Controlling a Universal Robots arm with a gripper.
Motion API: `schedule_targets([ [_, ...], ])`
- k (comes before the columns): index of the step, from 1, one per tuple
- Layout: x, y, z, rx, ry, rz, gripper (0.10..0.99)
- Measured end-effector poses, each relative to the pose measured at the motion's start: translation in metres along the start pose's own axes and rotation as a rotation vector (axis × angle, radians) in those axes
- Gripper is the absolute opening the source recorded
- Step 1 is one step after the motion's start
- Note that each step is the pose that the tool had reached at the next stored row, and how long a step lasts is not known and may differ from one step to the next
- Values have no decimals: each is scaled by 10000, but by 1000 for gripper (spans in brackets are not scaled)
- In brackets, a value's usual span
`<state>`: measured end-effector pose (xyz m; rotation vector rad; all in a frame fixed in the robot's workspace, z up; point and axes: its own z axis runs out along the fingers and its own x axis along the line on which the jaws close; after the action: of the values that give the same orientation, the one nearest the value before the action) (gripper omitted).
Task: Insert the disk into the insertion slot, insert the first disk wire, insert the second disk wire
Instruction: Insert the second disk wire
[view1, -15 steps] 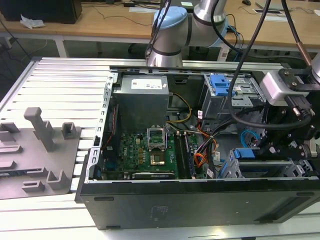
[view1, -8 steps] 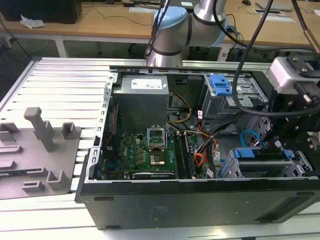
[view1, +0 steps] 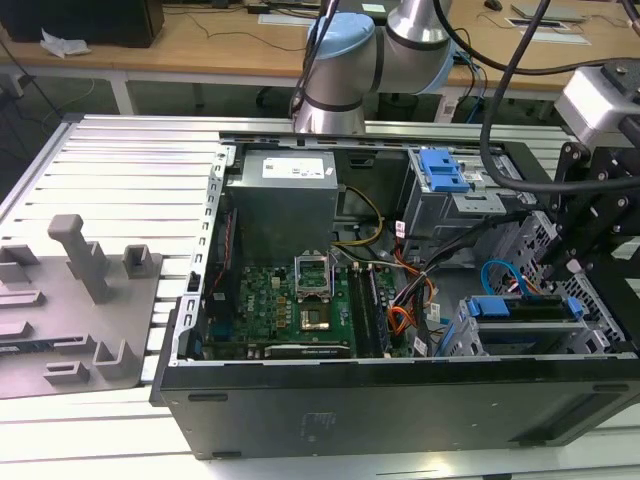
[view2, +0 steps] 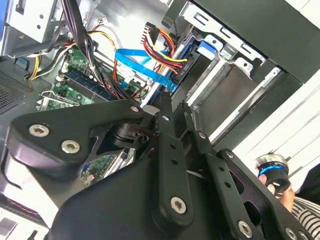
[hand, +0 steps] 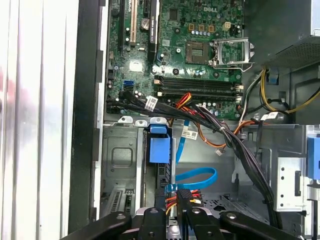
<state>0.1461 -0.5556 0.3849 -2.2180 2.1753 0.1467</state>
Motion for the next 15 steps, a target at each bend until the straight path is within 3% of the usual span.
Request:
schedule_targets([
  [5, 0, 0, -1, 0, 1, 1, 239],
  [6, 0, 0, -1, 0, 1, 0, 157],
  [8, 0, 0, -1, 0, 1, 1, 106],
  [15, 0, 0, -1, 0, 0, 0, 106],
])
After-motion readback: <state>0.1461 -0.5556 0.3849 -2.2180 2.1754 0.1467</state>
